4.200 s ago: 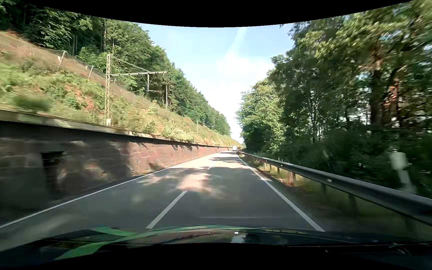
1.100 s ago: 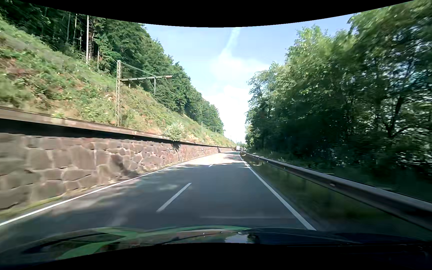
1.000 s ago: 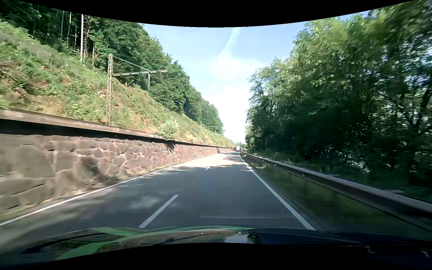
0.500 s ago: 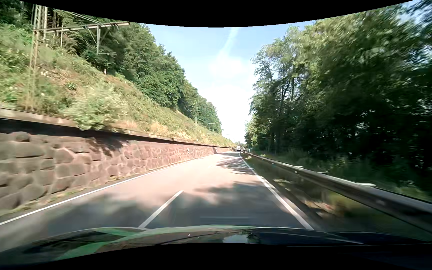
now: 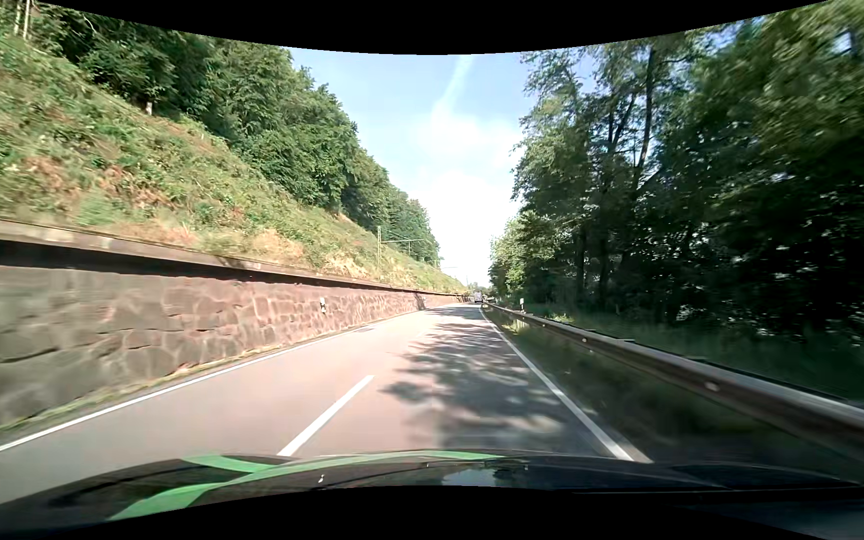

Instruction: Follow the waypoints while adhering to traffic rules and regulations

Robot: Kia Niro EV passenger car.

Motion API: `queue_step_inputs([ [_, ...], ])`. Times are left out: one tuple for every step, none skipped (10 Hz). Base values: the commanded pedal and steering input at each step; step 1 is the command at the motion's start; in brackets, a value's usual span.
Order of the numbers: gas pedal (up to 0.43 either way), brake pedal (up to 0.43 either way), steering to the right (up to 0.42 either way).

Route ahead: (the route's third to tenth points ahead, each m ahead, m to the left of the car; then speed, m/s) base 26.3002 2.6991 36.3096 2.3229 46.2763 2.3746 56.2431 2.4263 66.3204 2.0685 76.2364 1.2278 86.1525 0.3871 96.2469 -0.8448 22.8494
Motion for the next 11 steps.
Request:
queue_step_inputs([
  [0.248, 0.000, 0.003],
  [0.248, 0.000, 0.003],
  [0.248, 0.000, 0.003],
  [0.228, 0.000, 0.003],
  [0.197, 0.000, 0.003],
  [0.197, 0.000, 0.003],
  [0.209, 0.000, 0.003],
  [0.228, 0.000, 0.003],
  [0.228, 0.000, 0.003],
  [0.248, 0.000, 0.003],
  [0.248, 0.000, 0.003],
])
